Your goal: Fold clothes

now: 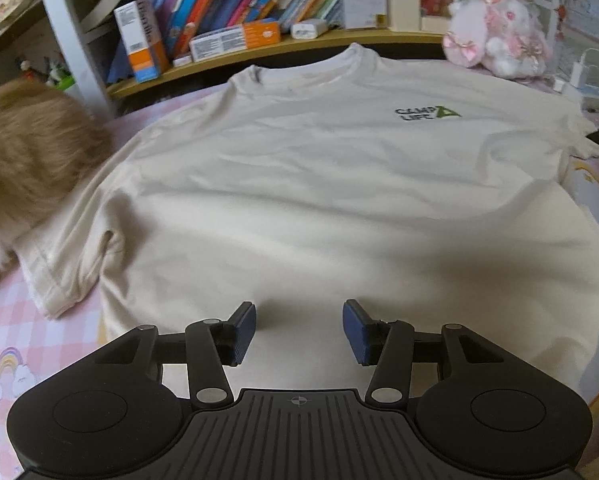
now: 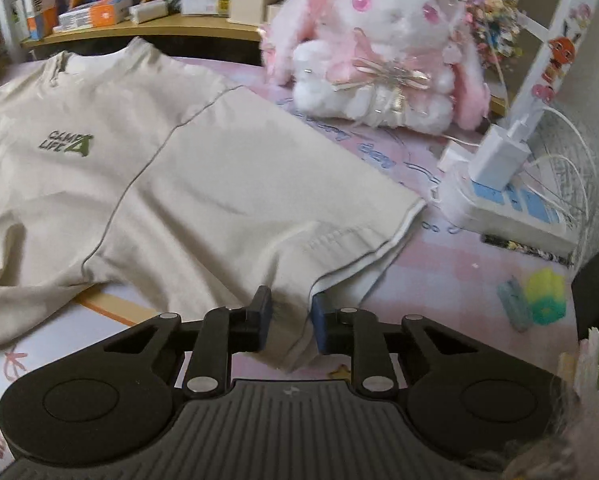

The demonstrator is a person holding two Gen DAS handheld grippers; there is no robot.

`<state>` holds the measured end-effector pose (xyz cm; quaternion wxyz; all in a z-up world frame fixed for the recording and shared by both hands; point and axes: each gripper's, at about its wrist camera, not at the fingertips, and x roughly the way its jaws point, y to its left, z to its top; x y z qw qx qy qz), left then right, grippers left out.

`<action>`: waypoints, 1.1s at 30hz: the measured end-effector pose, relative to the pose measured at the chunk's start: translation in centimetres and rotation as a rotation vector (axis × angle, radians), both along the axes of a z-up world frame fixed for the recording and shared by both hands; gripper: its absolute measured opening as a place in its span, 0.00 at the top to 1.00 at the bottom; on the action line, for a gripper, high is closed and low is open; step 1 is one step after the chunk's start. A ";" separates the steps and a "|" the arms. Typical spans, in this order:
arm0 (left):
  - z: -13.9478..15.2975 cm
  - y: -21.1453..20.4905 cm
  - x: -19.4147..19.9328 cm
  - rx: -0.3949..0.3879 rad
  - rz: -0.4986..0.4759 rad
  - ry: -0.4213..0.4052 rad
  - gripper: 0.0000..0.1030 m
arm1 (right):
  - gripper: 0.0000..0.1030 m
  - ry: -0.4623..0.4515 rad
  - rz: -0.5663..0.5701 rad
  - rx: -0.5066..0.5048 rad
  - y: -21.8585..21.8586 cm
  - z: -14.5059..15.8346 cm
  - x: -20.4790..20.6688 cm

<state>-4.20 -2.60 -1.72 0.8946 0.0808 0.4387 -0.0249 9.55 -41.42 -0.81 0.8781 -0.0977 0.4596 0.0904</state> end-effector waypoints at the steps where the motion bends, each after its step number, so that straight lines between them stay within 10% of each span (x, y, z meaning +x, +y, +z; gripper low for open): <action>1: 0.0 -0.2 0.0 -0.005 -0.009 0.000 0.53 | 0.81 -0.001 -0.011 -0.005 -0.3 0.0 0.1; 14: -0.2 -3.1 -0.3 -0.072 -0.157 0.039 0.52 | 0.80 -0.027 -0.177 -0.114 -3.9 0.1 1.0; 17: 0.8 -1.3 -0.7 -0.079 -0.127 0.019 0.52 | 0.62 -0.037 -0.188 -0.136 -3.6 0.2 1.0; 23: 2.5 7.1 -0.2 -0.137 0.135 -0.049 0.52 | 0.27 -0.100 -0.095 0.010 0.2 3.3 -2.2; 33: 0.8 21.6 3.6 -0.293 0.547 -0.078 0.55 | 0.22 -0.175 0.056 0.187 11.0 8.0 -11.1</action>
